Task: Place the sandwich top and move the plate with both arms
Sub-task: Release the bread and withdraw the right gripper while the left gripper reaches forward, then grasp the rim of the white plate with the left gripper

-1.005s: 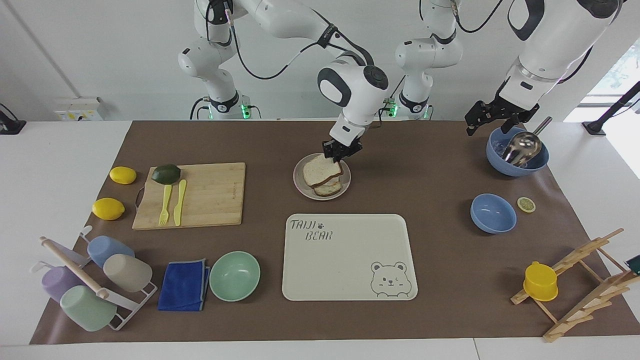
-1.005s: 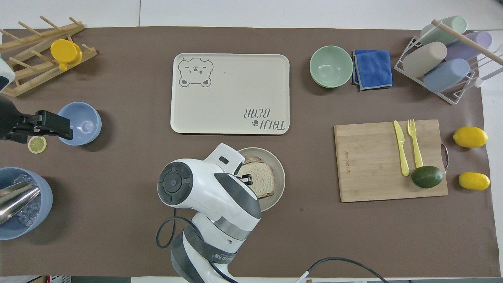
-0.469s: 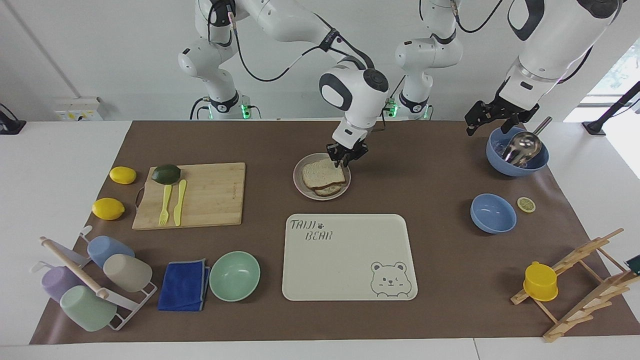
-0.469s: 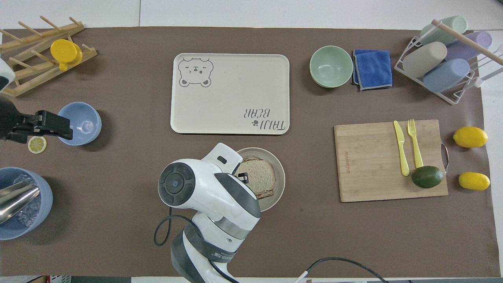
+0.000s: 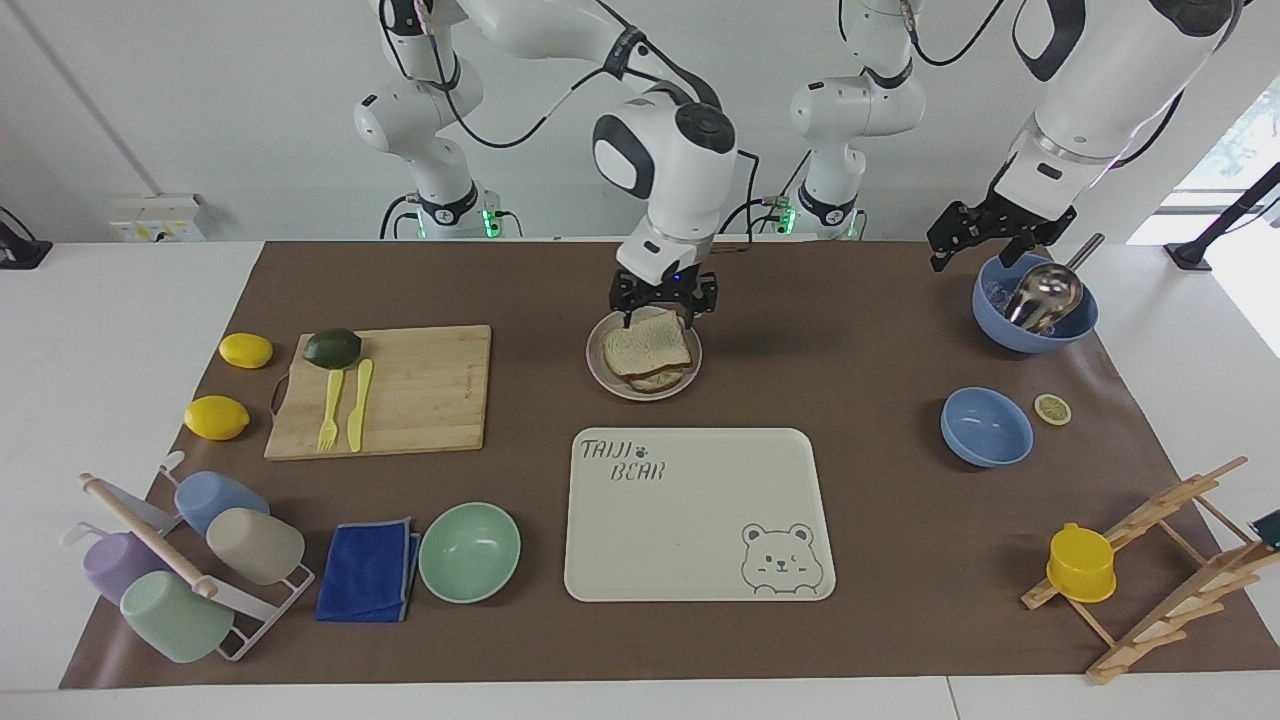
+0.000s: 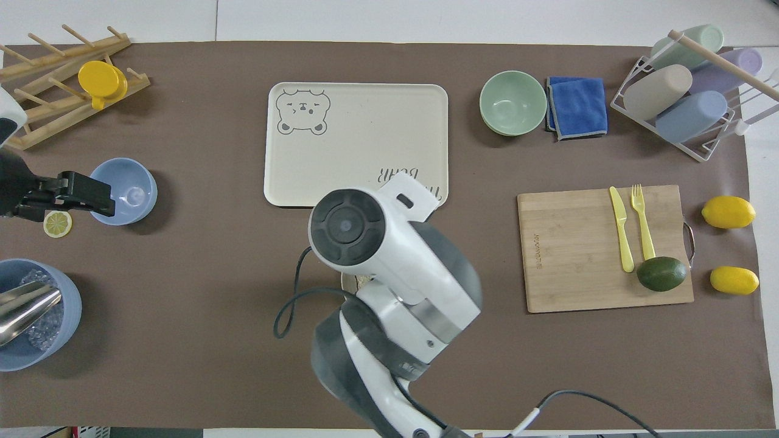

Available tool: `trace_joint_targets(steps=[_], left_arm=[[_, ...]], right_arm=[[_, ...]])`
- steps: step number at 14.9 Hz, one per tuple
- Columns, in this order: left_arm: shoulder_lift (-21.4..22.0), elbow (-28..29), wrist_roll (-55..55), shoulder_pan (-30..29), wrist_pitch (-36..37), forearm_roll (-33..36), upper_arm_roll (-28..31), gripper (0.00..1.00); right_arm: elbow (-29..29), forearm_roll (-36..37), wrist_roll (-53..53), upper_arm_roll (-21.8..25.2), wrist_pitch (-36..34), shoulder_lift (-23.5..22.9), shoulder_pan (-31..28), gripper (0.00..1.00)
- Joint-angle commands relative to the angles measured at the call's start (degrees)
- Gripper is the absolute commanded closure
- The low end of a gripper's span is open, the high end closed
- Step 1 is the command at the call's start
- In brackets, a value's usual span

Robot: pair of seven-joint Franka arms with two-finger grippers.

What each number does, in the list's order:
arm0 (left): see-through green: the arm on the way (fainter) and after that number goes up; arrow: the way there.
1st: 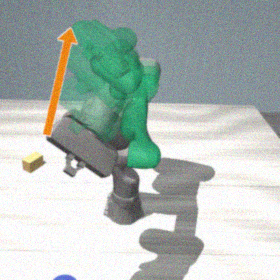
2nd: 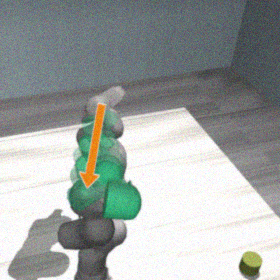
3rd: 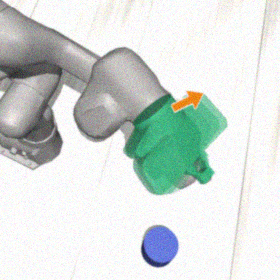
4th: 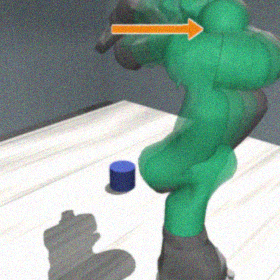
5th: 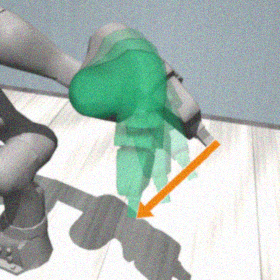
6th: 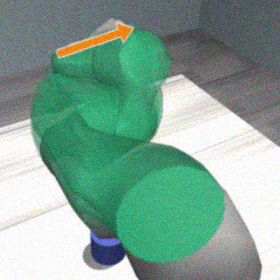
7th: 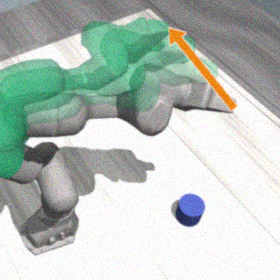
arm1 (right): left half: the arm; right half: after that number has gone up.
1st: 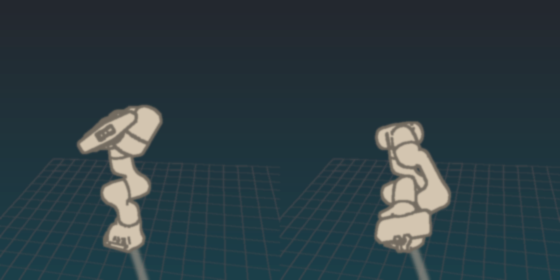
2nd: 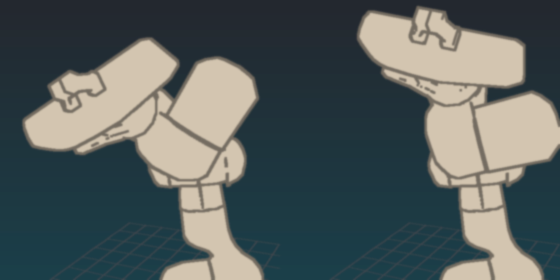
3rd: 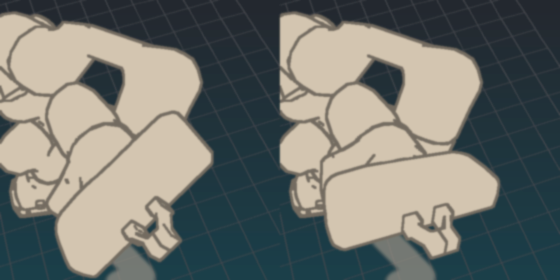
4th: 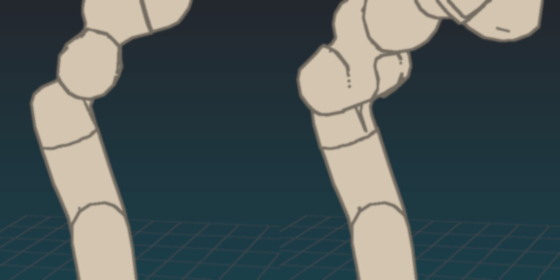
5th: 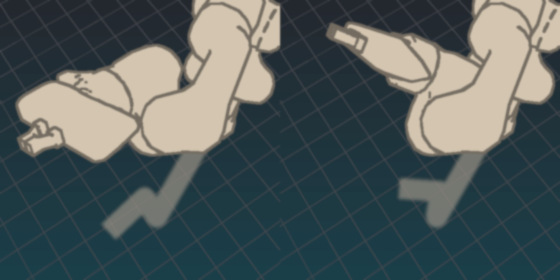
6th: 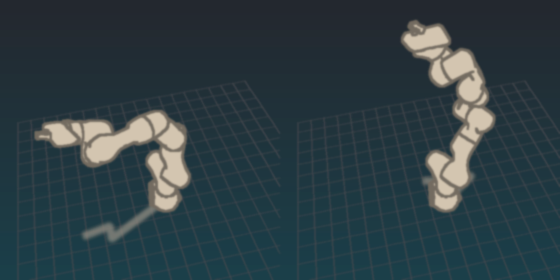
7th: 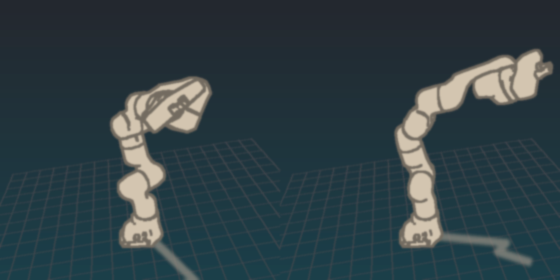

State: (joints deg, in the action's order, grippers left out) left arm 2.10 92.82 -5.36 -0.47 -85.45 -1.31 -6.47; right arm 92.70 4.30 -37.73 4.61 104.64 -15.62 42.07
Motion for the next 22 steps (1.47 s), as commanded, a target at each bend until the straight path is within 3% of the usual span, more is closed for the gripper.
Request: trace_joint_targets(steps=[1, 5, 8, 11, 14, 18, 22], left_arm=[[0.88, 1.22, 0.08, 0.12, -0.51, 1.04, -0.21, 0.00], [4.65, 9.98, -0.44, 3.71, -8.05, 0.95, -0.56, 0.00], [4.05, 14.66, -5.35, 9.16, -12.71, 0.17, -0.65, 0.00], [3.61, 20.37, -7.21, 11.89, -19.47, -3.96, -0.65, 0.00], [-0.51, 23.36, -10.18, 17.07, -24.84, -4.05, -0.65, 0.03], [-2.10, 32.93, -19.24, 24.71, -38.27, -6.50, -0.65, 0.06], [-2.89, 36.02, -18.73, 25.35, -40.94, -9.76, -0.65, 0.18]], right_arm=[[1.17, -1.31, 7.64, -0.75, -4.34, 5.93, -7.94, 0.00], [1.17, -1.40, 15.01, -0.66, -12.34, 12.34, -18.23, 0.00], [0.91, -1.40, 21.98, -0.22, -18.14, 15.96, -23.42, 0.00], [0.47, -1.31, 22.70, 0.39, -20.52, 17.19, -26.50, 0.00], [1.08, -1.40, 26.89, 0.48, -20.71, 17.55, -28.71, 0.00], [0.91, -1.40, 33.76, -0.40, -21.59, 17.64, -33.18, 0.00], [0.82, -2.55, 37.64, -0.66, -21.32, 17.81, -36.18, 0.00]])
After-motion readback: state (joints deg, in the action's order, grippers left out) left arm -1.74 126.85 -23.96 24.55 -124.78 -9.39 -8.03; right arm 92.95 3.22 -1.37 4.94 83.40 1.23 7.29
